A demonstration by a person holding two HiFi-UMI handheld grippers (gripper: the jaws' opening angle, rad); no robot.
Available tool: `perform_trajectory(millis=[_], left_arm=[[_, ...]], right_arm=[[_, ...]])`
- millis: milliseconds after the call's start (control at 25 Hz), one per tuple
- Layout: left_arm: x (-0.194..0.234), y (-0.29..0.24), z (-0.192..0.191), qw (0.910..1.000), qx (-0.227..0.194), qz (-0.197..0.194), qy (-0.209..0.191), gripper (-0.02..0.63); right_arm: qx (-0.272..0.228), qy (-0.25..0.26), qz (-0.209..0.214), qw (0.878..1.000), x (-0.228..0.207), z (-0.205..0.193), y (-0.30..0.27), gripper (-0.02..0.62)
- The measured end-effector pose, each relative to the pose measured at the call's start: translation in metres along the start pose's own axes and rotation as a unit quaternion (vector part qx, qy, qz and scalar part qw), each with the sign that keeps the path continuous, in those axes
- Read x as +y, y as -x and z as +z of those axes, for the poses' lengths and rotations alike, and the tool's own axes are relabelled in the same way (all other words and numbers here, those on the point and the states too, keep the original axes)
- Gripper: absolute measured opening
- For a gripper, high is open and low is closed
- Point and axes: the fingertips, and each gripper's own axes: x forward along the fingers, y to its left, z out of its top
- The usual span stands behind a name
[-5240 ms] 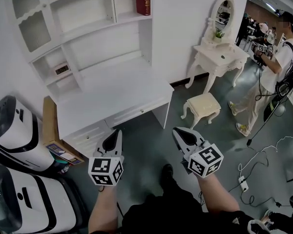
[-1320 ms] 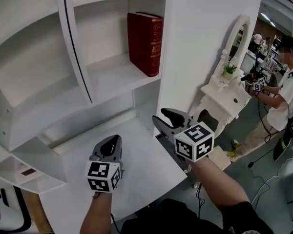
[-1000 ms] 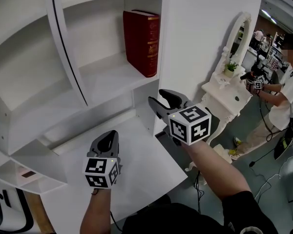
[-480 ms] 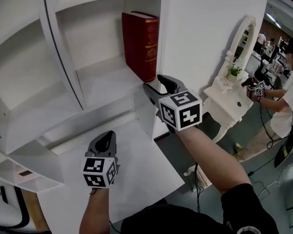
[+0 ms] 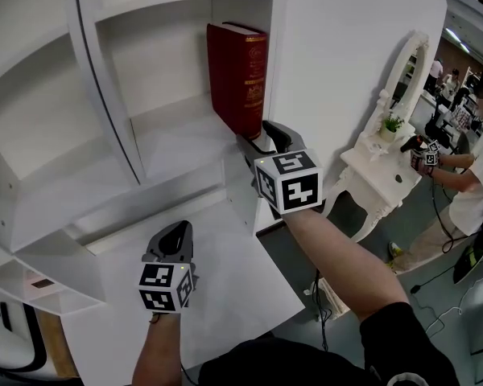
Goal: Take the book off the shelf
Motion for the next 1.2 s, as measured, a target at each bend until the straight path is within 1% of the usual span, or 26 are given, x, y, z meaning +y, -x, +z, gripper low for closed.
perform_trajectory(millis=[280,400,600,800,1000,1200], left_arm=[[0.002,0.001,-0.002,1.0,0.0,0.0,0.002,0.011],[0.001,0.001,-0.006,1.0,0.003,-0.002,0.005,0.011],[0.0,0.004,-0.008,0.9999,0.003,-0.005,0.008,0.011],[-0.001,0.009,-0.008,0.9999,0.001,-0.008,0.01,0.011],[-0.004,0.013,-0.011,0.9998,0.004,-0.014,0.013,0.011],[-0.011,0.012,-0.014,0.9995,0.007,-0.027,0.014,0.011]], right_arm=[[-0.002,-0.008,0.001,1.0,0.005,0.0,-0.001,0.247],[-0.001,-0.009,-0.009,1.0,0.004,0.0,-0.002,0.247],[0.0,0.013,-0.034,0.999,0.003,-0.001,-0.002,0.206],[0.004,0.01,-0.03,0.999,0.0,-0.001,0.0,0.186],[-0.001,-0.002,-0.031,1.0,0.002,-0.002,0.014,0.183],[-0.002,-0.023,-0.016,1.0,0.004,-0.001,0.026,0.187]])
